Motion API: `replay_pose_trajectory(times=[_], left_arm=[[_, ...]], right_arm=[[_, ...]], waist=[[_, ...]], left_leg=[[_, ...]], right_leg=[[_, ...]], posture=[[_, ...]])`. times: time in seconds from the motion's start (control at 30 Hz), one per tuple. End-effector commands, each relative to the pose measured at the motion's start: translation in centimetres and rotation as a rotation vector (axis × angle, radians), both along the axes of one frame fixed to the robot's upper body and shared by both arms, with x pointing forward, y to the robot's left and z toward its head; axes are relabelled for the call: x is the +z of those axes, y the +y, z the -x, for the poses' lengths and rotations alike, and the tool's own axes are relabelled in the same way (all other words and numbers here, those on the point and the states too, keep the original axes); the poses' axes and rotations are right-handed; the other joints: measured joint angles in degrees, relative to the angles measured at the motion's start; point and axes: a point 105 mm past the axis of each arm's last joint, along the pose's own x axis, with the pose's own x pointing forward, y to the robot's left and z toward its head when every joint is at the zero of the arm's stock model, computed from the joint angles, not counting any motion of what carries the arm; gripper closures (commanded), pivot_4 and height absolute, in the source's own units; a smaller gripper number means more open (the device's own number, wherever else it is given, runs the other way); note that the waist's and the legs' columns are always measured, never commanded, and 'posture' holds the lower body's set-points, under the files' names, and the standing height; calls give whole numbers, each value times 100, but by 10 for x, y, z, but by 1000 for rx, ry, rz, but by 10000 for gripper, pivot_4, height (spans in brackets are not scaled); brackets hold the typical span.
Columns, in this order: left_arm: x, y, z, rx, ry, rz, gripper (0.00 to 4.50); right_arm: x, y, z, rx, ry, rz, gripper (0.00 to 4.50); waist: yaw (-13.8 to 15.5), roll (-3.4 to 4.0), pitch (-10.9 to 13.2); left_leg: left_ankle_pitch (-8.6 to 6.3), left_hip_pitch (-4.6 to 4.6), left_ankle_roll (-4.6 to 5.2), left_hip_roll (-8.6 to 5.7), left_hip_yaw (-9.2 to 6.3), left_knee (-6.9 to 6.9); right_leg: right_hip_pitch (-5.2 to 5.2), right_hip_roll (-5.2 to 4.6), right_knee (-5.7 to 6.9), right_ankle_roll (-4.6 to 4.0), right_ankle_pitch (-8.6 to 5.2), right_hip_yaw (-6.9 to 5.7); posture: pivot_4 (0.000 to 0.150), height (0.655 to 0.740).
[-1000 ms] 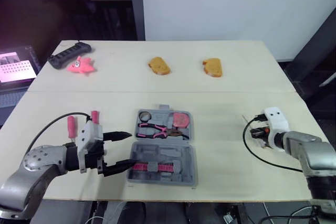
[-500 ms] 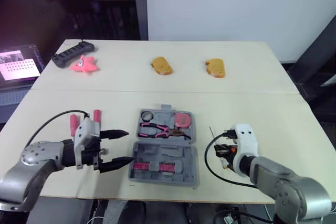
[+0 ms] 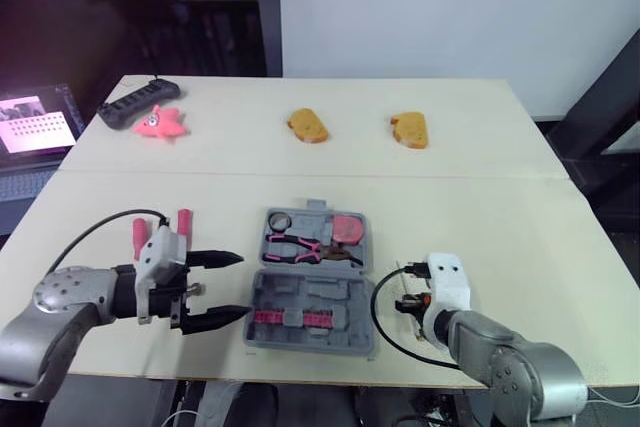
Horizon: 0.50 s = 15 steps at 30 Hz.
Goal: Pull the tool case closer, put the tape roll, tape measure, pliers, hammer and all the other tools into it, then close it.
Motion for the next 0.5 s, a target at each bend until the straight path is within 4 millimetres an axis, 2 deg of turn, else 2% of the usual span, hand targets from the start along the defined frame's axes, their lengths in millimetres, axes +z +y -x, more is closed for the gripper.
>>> replay_pose_trajectory(times=[0.03,0.07,0.13,0.27,0.3,0.4,0.47,0.5], left_arm=[[7,3,-1,7,-44,-19,0],[7,3,-1,8,-45,-19,0],[7,3,-1,12,-46,-19,0],[7,5,-2,23,-49,-20,0],[7,5,-2,25,-49,-20,0],[7,6,-3,32,-48,-19,0],[7,5,-5,35,-50,-17,0],[7,5,-5,36,-50,-17,0]], right_arm=[[-8,-5,-1,-23,3,6,34952],[-9,-7,-1,-23,-1,9,32035],[-7,-7,-2,-25,-22,-22,22688],[18,-13,-10,15,-97,-17,2951],[22,-15,-11,24,-103,-13,633],[51,-23,-19,144,-169,33,633],[81,-9,-22,422,-219,90,633],[88,-4,-20,518,-217,114,633]], waist=[[-2,-4,-3],[-5,-8,-5],[-5,-10,-6],[12,-8,-5],[13,-8,-5],[8,0,0],[-13,11,7],[-19,18,12]], left_leg=[[0,0,0,0,0,1],[0,1,0,0,0,2],[0,3,0,0,0,3],[0,1,0,-1,0,8],[0,-1,0,-1,0,8],[0,-2,0,-1,0,2],[0,-2,0,-1,0,6],[0,-2,0,-1,4,2]], right_leg=[[1,0,-1,0,0,0],[3,0,-1,-1,0,0],[6,0,-1,-2,-1,0],[8,-1,-3,-2,-1,1],[7,-2,-3,-2,-1,1],[2,-1,-3,-2,-1,0],[1,-1,-3,-1,0,0],[1,-3,-4,-2,0,3]], posture=[[1500,7400],[1500,7400],[1500,7400],[1500,7400],[1500,7400],[1500,7400],[1500,7400],[1500,7400]])
